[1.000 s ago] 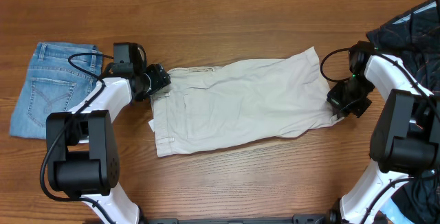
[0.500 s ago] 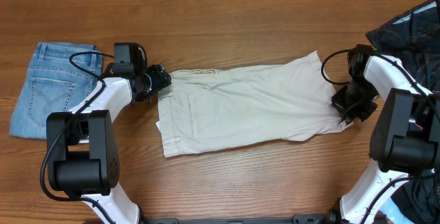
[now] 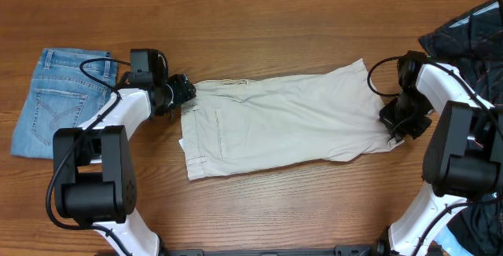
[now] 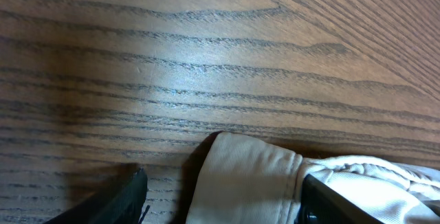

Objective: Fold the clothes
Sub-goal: 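Regrasp the left edge with the left gripper, holding the right corner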

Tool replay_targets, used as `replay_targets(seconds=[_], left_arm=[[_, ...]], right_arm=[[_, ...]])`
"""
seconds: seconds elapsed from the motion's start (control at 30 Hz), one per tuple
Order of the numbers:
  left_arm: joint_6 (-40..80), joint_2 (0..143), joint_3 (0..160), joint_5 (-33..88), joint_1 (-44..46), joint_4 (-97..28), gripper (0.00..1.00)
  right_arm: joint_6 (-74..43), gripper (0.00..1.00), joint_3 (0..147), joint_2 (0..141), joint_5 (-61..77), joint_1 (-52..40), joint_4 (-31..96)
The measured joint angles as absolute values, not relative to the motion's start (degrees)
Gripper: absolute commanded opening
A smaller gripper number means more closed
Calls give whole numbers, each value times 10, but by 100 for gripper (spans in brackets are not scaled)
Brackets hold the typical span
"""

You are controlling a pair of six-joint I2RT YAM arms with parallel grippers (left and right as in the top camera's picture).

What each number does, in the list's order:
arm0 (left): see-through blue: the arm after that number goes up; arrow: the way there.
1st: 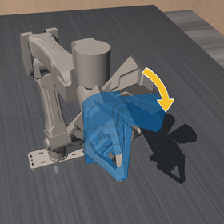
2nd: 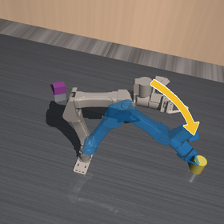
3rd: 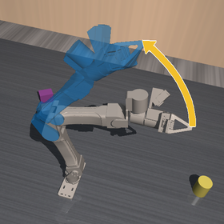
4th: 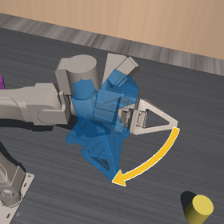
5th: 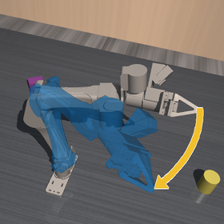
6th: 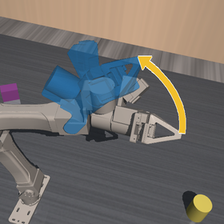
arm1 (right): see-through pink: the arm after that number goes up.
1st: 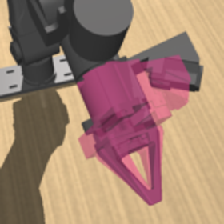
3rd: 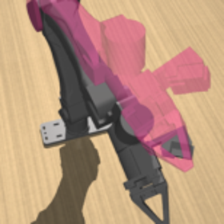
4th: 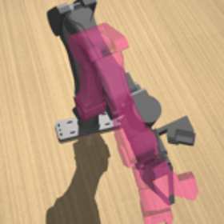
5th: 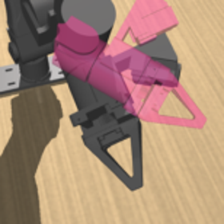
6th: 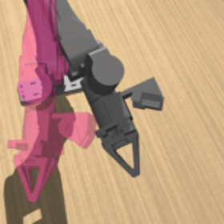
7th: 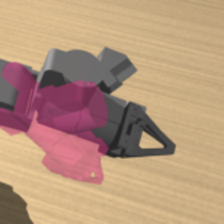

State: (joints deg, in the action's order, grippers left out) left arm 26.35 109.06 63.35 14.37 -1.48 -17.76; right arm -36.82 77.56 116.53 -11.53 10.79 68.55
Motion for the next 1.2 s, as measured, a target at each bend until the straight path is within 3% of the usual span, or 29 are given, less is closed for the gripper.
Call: replay_targets(seconds=[0.27, 0.77, 1.2], left_arm=[[233, 1093, 645, 149, -18, -185, 88], [190, 1096, 781, 224, -45, -540, 92], [161, 1096, 678, 249, -3, -475, 89]], right_arm=[[-368, 4, 776, 1165, -116, 108, 686], [-355, 6, 784, 1173, -144, 89, 689], [-345, 6, 784, 1173, -144, 89, 686]])
